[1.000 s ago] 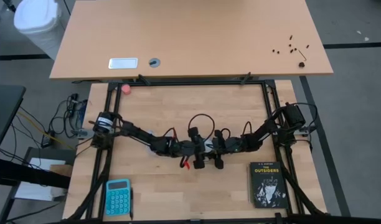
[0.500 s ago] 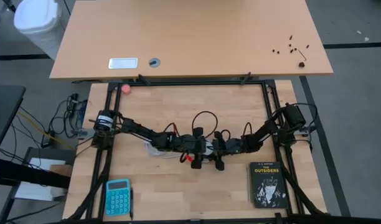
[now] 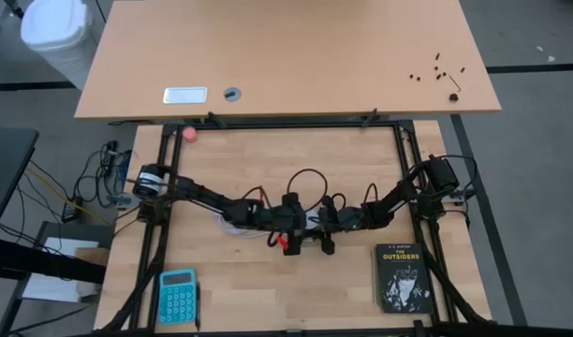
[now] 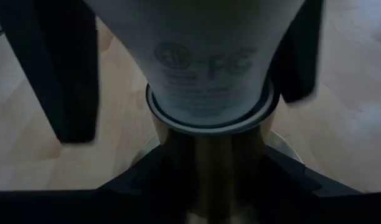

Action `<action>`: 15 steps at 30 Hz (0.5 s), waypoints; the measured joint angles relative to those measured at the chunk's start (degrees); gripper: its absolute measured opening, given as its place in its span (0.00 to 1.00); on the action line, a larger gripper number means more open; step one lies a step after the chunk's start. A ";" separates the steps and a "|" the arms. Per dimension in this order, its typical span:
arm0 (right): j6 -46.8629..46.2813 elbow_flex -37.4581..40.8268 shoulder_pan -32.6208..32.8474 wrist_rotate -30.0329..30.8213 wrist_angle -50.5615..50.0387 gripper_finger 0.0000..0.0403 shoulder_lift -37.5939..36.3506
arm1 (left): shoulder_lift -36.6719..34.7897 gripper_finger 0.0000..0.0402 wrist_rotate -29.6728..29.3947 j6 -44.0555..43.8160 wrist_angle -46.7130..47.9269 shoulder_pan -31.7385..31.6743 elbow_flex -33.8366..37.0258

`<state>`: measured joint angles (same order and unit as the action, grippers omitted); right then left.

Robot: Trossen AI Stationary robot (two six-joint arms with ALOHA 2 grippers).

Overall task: Screw lightbulb
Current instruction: Insert the white lightbulb into the silver lamp

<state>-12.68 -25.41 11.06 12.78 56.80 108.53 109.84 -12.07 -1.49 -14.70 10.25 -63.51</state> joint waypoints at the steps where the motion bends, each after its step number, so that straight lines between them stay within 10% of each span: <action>1: 0.03 0.00 -0.04 0.00 -0.02 0.49 0.02 | -0.48 0.77 -0.35 -0.45 1.05 0.23 0.00; 15: 0.25 0.21 -0.10 -0.60 1.08 0.59 0.00 | -5.38 0.78 -12.42 -8.47 15.44 7.53 0.00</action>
<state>-12.43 -25.20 10.96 12.17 57.88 108.53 104.46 -24.49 -9.96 0.74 17.78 -63.51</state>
